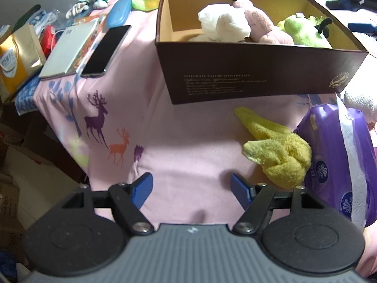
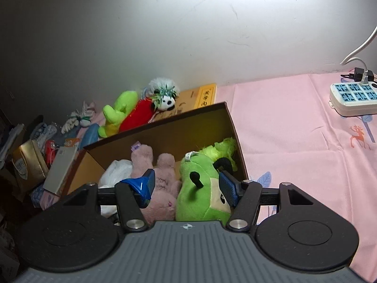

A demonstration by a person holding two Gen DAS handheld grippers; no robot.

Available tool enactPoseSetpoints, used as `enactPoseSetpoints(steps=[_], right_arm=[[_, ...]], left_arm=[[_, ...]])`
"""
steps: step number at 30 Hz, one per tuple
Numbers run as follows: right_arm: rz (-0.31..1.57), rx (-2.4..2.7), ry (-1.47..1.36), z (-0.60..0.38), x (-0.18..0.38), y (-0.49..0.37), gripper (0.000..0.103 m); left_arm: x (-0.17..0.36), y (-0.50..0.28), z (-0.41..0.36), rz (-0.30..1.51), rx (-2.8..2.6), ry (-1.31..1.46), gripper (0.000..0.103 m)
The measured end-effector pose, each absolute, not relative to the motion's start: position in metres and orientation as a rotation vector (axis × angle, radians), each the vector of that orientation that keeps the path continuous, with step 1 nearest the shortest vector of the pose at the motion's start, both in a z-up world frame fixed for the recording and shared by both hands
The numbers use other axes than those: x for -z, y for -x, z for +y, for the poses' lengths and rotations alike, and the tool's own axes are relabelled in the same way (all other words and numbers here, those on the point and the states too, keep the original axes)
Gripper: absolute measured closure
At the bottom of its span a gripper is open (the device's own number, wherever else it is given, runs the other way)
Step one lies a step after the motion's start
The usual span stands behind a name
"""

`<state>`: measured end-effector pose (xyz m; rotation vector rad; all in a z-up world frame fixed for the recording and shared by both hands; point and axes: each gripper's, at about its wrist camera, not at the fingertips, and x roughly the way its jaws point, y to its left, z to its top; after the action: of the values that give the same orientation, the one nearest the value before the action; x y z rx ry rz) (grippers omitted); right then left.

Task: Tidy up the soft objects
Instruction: 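Withdraw the right gripper from the box, then move the left gripper to the yellow fuzzy plush and close on it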

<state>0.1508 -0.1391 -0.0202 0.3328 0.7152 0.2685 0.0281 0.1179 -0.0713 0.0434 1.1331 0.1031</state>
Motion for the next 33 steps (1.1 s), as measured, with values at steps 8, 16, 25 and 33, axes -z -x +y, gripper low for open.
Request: enactPoseSetpoints(steps=[8, 16, 25, 33], right_arm=[[0.594, -0.319, -0.318, -0.148, 0.015, -0.074, 0.057], [0.677, -0.239, -0.421, -0.164, 0.051, -0.008, 0.057], [0.688, -0.16, -0.473, -0.171, 0.058, 0.028, 0.057], [0.699, -0.092, -0.514, -0.186, 0.064, 0.036, 0.057]], left_arm=[[0.072, -0.026, 0.11, 1.11, -0.041, -0.014, 0.029], [0.078, -0.03, 0.091, 1.092, 0.113, -0.006, 0.027], [0.088, -0.045, 0.077, 1.065, 0.228, 0.019, 0.019], [0.103, -0.052, 0.072, 1.11, 0.25, 0.038, 0.019]])
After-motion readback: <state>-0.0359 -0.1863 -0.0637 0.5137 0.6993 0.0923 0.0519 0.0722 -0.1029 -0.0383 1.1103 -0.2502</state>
